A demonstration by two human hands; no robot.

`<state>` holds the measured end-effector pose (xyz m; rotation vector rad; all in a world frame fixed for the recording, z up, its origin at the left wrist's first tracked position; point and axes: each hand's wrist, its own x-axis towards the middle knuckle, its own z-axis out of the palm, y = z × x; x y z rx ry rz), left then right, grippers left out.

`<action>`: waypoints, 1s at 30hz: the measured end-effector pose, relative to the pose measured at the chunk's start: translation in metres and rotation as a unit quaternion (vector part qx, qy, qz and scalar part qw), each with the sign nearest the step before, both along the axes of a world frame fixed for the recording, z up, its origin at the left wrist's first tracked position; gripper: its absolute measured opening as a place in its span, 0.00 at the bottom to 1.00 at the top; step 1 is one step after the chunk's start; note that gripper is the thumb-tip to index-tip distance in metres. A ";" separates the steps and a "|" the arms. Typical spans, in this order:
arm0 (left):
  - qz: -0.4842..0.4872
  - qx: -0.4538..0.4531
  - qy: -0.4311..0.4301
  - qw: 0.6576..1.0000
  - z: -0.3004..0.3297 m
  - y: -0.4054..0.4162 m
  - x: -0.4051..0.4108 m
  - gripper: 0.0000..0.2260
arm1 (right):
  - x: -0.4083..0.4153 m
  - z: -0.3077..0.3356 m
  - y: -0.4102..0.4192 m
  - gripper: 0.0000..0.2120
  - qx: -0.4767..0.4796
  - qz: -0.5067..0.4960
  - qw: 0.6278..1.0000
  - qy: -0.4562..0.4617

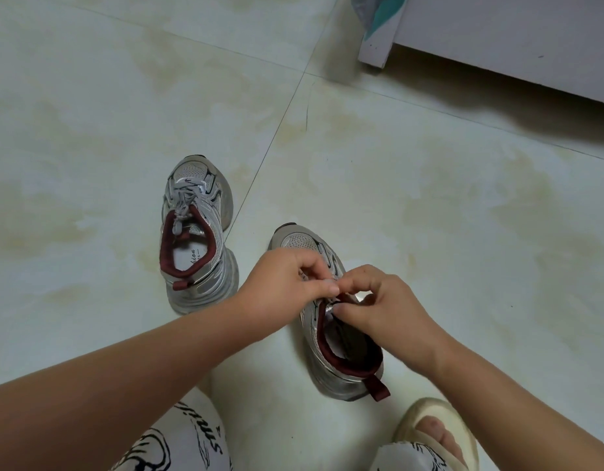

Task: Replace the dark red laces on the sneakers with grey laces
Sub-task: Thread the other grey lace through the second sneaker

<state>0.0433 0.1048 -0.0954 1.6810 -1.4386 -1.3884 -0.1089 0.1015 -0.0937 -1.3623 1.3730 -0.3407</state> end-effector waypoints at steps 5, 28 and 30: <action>0.067 0.116 0.102 0.986 -0.003 0.000 -0.002 0.09 | 0.015 -0.011 0.015 0.14 -0.144 -0.051 0.987 0.056; -0.090 0.031 -0.077 0.992 0.018 -0.038 -0.001 0.10 | 0.023 -0.014 0.005 0.08 -0.040 -0.074 0.995 -0.049; -0.058 0.037 -0.054 0.996 0.010 -0.036 -0.002 0.09 | 0.021 -0.015 0.006 0.06 -0.021 -0.070 0.995 -0.065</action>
